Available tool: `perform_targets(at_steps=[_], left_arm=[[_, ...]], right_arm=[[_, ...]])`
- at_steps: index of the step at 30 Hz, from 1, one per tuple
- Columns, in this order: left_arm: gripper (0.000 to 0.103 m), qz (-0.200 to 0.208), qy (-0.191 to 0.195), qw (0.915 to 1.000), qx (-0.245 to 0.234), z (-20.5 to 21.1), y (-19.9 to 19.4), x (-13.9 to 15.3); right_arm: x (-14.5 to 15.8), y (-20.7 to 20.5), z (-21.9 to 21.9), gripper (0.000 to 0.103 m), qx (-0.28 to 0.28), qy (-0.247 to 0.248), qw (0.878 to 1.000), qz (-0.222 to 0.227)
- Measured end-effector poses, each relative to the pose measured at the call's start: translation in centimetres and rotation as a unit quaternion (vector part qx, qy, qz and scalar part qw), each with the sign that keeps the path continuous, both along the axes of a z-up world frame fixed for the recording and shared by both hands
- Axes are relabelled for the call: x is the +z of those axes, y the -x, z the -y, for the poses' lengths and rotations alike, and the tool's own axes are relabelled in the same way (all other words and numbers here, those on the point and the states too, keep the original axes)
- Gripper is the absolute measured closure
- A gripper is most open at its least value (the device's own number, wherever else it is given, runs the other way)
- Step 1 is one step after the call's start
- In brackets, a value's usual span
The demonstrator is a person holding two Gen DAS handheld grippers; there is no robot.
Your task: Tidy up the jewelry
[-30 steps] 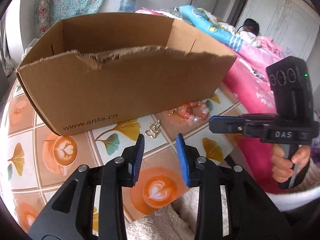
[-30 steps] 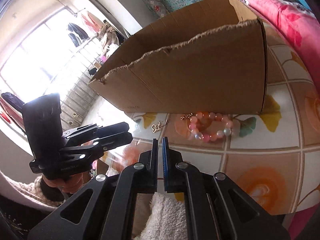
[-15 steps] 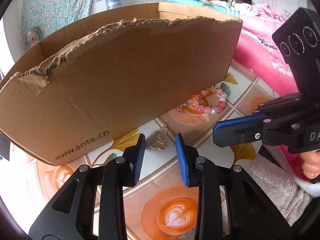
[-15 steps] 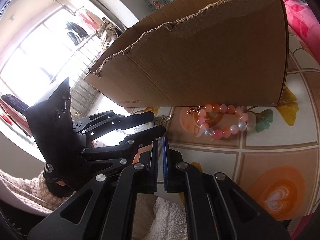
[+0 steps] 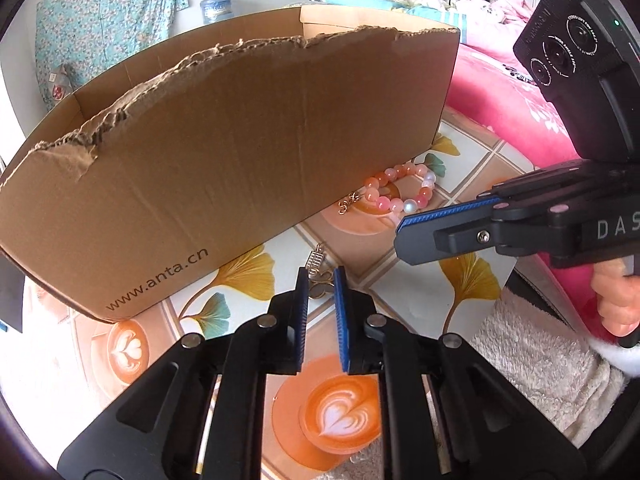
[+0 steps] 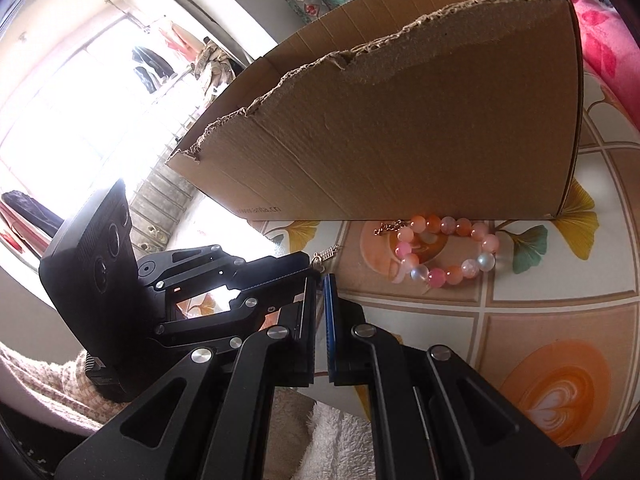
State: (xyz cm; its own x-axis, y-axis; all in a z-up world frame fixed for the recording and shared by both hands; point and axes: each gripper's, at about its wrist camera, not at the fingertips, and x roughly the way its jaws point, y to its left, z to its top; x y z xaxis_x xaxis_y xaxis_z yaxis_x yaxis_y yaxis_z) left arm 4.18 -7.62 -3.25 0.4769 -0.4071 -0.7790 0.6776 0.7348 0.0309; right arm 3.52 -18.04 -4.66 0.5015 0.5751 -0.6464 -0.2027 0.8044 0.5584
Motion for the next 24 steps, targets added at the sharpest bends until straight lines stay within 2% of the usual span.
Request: perform_targets(at_steps=[1, 9, 16, 17, 19, 24], left_arm=[[0.099, -0.003, 0.002, 1.0000, 0.003, -0.2, 0.0, 0.0], [0.099, -0.015, 0.016, 0.9992, 0.033, -2.5, 0.1, 0.0], [0.099, -0.019, 0.029, 0.9978, 0.057, -3.6, -0.6, 0.1], [0.099, -0.019, 0.031, 0.9974, 0.062, -3.7, -0.7, 0.0], [0.099, -0.019, 0.034, 0.9968, 0.070, -4.0, -1.0, 0.0], [0.099, -0.018, 0.042, 0.9950, 0.089, -4.8, -1.4, 0.1]], right_arm=[[0.1, 0.0, -0.1, 0.098, 0.000, 0.001, 1.000, 0.001], [0.1, -0.2, -0.7, 0.098, 0.005, 0.022, 1.000, 0.005], [0.5, -0.7, -2.6, 0.097, 0.024, 0.087, 0.996, 0.022], [0.6, -0.7, -3.0, 0.094, 0.030, 0.103, 0.994, 0.026], [0.9, -0.7, -4.0, 0.067, 0.036, 0.140, 0.989, 0.037], [1.0, -0.5, -5.7, 0.067, 0.055, 0.177, 0.981, 0.052]])
